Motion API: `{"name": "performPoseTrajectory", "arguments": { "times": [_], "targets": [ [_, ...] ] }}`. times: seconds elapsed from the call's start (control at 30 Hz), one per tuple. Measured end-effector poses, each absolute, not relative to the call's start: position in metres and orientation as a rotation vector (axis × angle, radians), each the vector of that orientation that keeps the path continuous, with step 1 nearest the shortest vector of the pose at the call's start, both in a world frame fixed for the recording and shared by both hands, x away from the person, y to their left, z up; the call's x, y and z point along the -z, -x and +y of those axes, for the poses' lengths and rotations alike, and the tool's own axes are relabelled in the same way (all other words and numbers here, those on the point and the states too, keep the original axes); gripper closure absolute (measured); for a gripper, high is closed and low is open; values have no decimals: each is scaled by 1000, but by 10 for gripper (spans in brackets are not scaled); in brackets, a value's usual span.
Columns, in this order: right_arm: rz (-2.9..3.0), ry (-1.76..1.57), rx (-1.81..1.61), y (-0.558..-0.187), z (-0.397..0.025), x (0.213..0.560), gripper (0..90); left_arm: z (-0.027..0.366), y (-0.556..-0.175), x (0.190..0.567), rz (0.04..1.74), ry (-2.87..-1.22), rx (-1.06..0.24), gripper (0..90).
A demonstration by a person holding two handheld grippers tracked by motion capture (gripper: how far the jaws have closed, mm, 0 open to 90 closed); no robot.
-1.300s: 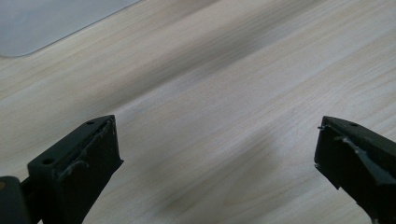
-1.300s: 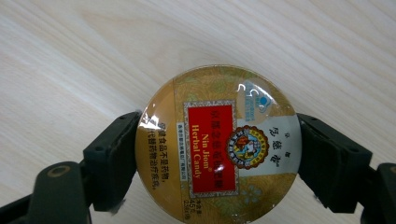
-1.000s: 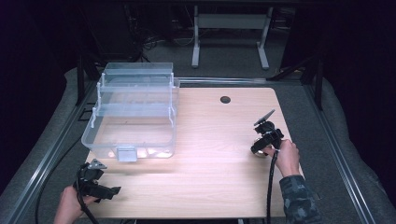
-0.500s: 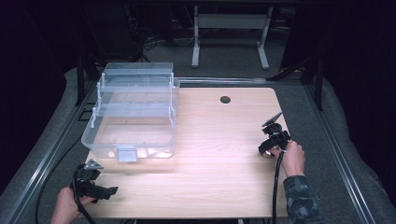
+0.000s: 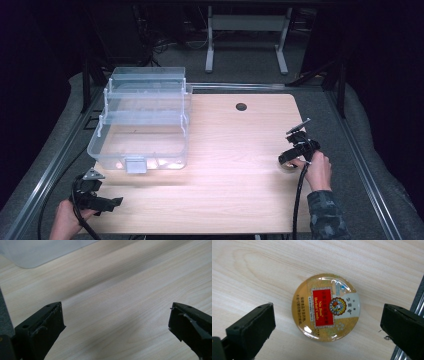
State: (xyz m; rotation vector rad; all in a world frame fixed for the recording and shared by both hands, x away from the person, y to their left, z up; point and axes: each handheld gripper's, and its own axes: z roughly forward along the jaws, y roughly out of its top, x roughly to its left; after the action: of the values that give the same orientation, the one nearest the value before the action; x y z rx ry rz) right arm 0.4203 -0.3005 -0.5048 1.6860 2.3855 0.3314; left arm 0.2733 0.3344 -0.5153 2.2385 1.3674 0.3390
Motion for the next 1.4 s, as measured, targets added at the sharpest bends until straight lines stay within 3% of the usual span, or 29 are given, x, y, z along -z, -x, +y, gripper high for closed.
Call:
{"name": "performPoseTrajectory", "arguments": {
  "times": [0.53, 0.83, 1.07, 1.23, 1.3, 1.33, 1.4],
  "targets": [
    [2389, -1571, -466, -387, -286, 482, 0, 350, -304, 452, 1373, -2198, -410, 2],
    [2416, -1548, -486, -380, -278, 483, 5, 370, -349, 426, 1398, -2157, -382, 2],
    [2420, -1529, -480, -372, -273, 487, 13, 380, -389, 429, 1462, -2162, -322, 7],
    [2429, -1524, -480, -369, -272, 489, 22, 391, -411, 437, 1519, -2143, -296, 105],
    [2429, -1527, -482, -368, -272, 489, 25, 393, -418, 441, 1535, -2129, -286, 192],
    [2428, -1523, -471, -366, -270, 490, 32, 393, -421, 442, 1549, -2130, -293, 294],
    [2437, -1521, -487, -365, -270, 490, 35, 394, -427, 447, 1581, -2132, -312, 323]
  ]
}}
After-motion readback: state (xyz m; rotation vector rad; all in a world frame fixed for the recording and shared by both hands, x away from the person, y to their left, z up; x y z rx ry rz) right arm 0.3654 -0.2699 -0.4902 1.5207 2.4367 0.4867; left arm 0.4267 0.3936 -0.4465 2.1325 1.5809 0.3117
